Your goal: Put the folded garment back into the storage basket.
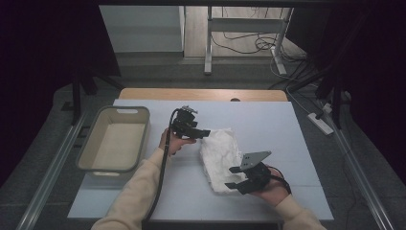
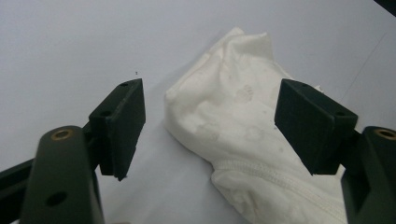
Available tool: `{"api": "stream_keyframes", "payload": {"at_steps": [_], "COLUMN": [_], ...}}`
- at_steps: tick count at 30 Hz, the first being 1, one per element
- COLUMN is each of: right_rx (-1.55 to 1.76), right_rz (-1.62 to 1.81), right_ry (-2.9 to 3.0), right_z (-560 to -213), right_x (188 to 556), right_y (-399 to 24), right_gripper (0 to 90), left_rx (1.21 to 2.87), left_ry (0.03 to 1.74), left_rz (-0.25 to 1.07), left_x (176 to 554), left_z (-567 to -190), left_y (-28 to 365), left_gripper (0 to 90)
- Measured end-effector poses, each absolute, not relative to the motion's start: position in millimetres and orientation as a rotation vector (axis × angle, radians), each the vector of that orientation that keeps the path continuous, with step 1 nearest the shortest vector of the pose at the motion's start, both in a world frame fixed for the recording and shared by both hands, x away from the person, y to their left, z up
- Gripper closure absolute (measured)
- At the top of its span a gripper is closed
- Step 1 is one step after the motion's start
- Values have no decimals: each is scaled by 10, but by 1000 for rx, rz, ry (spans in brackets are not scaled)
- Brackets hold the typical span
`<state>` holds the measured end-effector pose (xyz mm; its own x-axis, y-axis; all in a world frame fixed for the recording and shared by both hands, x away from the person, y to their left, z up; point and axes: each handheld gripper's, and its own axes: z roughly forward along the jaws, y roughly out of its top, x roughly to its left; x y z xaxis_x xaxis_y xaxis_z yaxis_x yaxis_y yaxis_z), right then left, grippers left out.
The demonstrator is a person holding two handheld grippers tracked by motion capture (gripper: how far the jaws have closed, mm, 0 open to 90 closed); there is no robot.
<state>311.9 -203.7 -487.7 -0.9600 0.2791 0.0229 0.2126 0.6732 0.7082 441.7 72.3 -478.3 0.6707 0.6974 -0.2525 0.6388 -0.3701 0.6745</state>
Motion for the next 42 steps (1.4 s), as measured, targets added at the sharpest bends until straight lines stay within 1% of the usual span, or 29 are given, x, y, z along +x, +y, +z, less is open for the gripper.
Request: {"api": "stream_keyframes", "payload": {"at_steps": [18,26,30,34,37,42], "right_rx": [258,200,117,107,92,98], "right_rz": [1021,905,789,784,771,751], "right_ry": [2865,2898,2871,2870,2873,2883], "right_z": [-4942,-5007,-5079,-5101,-5102,-5094], "right_x": [3070,3047,3012,3027,3057,3107], "right_y": [-1915,-1892,-1828,-1811,-1790,-1755], "right_gripper": [367,341,339,335,338,421], "left_rx": [2138,2143,2149,2143,2147,2152], "left_ry": [1013,1017,1012,1015,1008,1007], "left_rz": [89,90,89,91,96,90], "left_x": [4419,4418,4415,4416,4414,4412], "left_z": [-4822,-4832,-4832,-4828,-4820,-4825], "left_y": [670,664,658,664,660,648], "left_gripper": [236,232,228,228,228,226]}}
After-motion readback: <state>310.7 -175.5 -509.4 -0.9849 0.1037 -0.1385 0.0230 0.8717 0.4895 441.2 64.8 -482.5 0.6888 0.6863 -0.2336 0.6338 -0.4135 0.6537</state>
